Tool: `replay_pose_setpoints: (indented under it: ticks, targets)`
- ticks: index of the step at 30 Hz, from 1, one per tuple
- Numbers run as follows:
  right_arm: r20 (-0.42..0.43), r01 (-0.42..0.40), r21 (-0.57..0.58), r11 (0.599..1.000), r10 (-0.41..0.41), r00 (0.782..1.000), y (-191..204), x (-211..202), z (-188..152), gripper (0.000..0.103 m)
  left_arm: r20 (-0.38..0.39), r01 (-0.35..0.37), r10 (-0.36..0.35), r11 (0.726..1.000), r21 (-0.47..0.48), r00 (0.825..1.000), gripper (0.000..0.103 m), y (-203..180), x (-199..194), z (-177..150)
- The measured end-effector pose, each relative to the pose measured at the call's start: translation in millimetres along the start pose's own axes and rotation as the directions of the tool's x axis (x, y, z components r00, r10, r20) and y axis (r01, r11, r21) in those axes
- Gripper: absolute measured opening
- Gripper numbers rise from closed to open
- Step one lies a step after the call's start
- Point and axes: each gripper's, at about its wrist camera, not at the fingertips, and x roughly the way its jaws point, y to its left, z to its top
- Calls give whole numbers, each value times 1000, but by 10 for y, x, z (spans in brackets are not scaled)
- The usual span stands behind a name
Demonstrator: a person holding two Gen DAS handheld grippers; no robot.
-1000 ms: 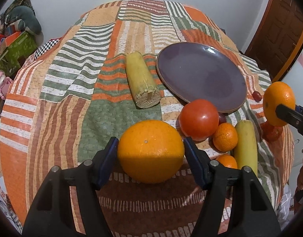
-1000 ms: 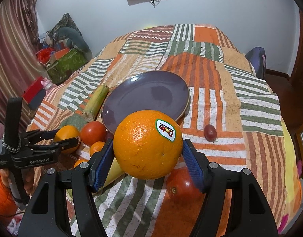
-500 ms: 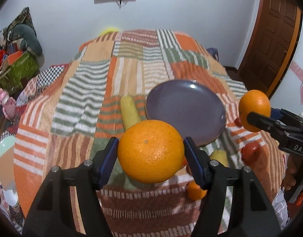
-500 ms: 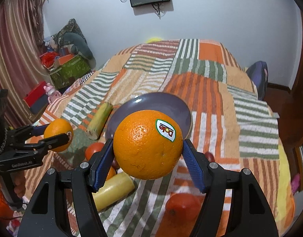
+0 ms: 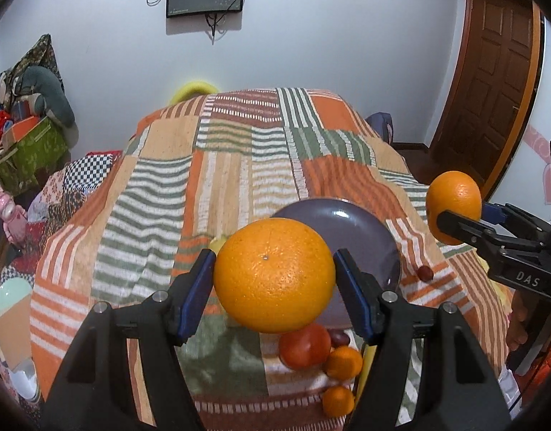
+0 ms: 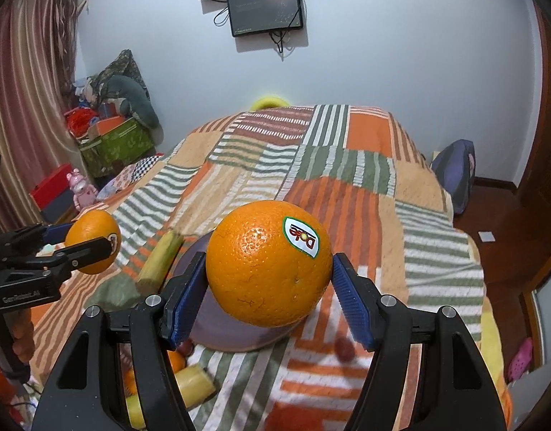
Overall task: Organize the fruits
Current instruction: 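Carry both held oranges over the purple plate with both grippers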
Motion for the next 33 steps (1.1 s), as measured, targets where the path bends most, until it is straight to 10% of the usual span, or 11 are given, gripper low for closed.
replay_pose_setpoints:
  ticks: [33]
  targets:
    - [-206,-26,-108,994,3,979,-3,1088,149,65,-197,24,-15,999,45,980,67,10,1401,262]
